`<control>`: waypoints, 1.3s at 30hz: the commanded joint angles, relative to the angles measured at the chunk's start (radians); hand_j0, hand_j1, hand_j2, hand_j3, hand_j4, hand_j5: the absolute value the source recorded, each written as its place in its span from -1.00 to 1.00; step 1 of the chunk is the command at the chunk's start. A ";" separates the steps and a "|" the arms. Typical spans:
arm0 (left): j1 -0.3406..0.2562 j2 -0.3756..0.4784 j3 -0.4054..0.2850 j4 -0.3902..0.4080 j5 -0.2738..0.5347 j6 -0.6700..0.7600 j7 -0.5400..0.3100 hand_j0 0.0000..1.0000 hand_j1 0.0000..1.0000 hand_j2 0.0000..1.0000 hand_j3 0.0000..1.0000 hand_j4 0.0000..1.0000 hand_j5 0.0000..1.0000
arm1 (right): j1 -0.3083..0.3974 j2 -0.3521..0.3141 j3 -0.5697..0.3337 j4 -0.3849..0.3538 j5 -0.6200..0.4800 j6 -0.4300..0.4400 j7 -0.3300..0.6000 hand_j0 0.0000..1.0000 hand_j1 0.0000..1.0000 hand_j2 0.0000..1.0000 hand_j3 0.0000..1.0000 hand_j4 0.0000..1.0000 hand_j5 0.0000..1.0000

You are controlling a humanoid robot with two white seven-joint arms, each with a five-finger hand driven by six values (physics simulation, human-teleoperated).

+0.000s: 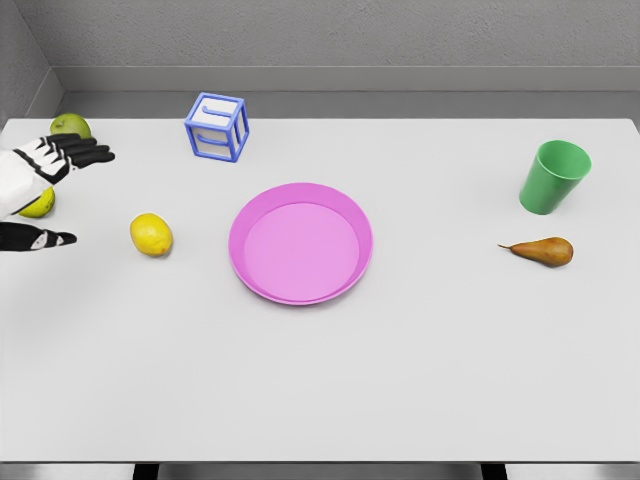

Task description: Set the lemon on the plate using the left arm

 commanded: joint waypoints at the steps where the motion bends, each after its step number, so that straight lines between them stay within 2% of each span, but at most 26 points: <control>1: 0.000 -0.005 -0.001 -0.012 0.006 0.000 -0.003 1.00 1.00 1.00 1.00 1.00 1.00 | 0.000 0.000 -0.001 0.001 -0.001 0.000 0.001 1.00 1.00 1.00 1.00 1.00 1.00; 3: 0.000 -0.004 -0.001 -0.012 0.001 0.000 -0.006 1.00 1.00 1.00 1.00 1.00 1.00 | 0.000 0.000 0.001 0.001 -0.001 0.000 0.001 1.00 1.00 1.00 1.00 1.00 1.00; 7: -0.006 -0.068 0.018 -0.001 -0.009 0.000 -0.163 1.00 1.00 1.00 1.00 1.00 1.00 | 0.000 0.000 0.001 0.000 -0.001 0.000 0.001 1.00 1.00 1.00 1.00 1.00 1.00; 10: -0.015 -0.079 0.016 0.008 -0.028 0.000 -0.213 1.00 1.00 1.00 1.00 1.00 1.00 | 0.000 0.000 0.001 0.000 -0.001 0.000 0.001 1.00 1.00 1.00 1.00 1.00 1.00; 11: -0.026 -0.146 0.019 0.013 -0.065 0.000 -0.285 1.00 1.00 1.00 1.00 1.00 1.00 | 0.000 0.000 0.001 0.000 -0.001 0.000 0.001 1.00 1.00 1.00 1.00 1.00 1.00; 12: -0.061 -0.195 0.011 0.020 -0.079 0.000 -0.331 1.00 1.00 1.00 1.00 1.00 1.00 | 0.000 0.000 0.001 0.000 -0.001 0.000 0.003 1.00 1.00 1.00 1.00 1.00 1.00; 18: -0.103 -0.189 -0.002 0.065 -0.106 0.000 -0.353 1.00 1.00 1.00 1.00 1.00 1.00 | 0.000 0.000 0.001 0.000 -0.001 0.000 0.003 1.00 1.00 1.00 1.00 1.00 1.00; 20: -0.155 -0.185 -0.064 0.085 -0.160 0.000 -0.353 1.00 1.00 1.00 1.00 1.00 1.00 | 0.000 0.000 0.001 0.000 -0.001 0.000 0.001 1.00 1.00 1.00 1.00 1.00 1.00; 21: -0.187 -0.168 -0.088 0.118 -0.178 0.000 -0.355 1.00 1.00 1.00 1.00 1.00 1.00 | 0.000 0.000 0.001 0.000 -0.001 0.000 0.001 1.00 1.00 1.00 1.00 1.00 1.00; 22: -0.195 -0.166 -0.090 0.158 -0.212 0.000 -0.355 1.00 1.00 1.00 1.00 1.00 1.00 | 0.000 0.000 0.001 0.000 -0.001 0.000 0.001 1.00 1.00 1.00 1.00 1.00 1.00; 25: -0.245 -0.168 -0.180 0.166 -0.281 0.000 -0.355 1.00 1.00 1.00 1.00 1.00 1.00 | 0.000 0.000 0.001 0.000 -0.001 0.000 0.001 1.00 1.00 1.00 1.00 1.00 1.00; 29: -0.255 -0.178 -0.191 0.166 -0.295 0.000 -0.355 1.00 1.00 1.00 1.00 1.00 1.00 | 0.000 0.000 0.001 0.000 -0.001 0.000 0.001 1.00 1.00 1.00 1.00 1.00 1.00; 31: -0.299 -0.197 -0.260 0.167 -0.345 0.000 -0.355 1.00 1.00 1.00 1.00 1.00 1.00 | 0.000 0.000 0.001 0.000 -0.001 0.000 0.003 1.00 1.00 1.00 1.00 1.00 1.00; 34: -0.319 -0.230 -0.272 0.169 -0.385 0.000 -0.355 1.00 1.00 1.00 1.00 1.00 1.00 | 0.000 0.000 0.001 0.000 -0.001 0.000 0.001 1.00 1.00 1.00 1.00 1.00 1.00; 36: -0.356 -0.240 -0.291 0.171 -0.407 0.000 -0.355 1.00 1.00 1.00 1.00 1.00 1.00 | 0.000 0.000 0.001 0.000 -0.001 0.000 0.001 1.00 1.00 1.00 1.00 1.00 1.00; 39: -0.440 -0.278 -0.374 0.279 -0.407 0.000 -0.364 1.00 1.00 1.00 1.00 1.00 1.00 | 0.000 0.000 0.001 0.000 -0.001 0.000 0.001 1.00 1.00 1.00 1.00 1.00 1.00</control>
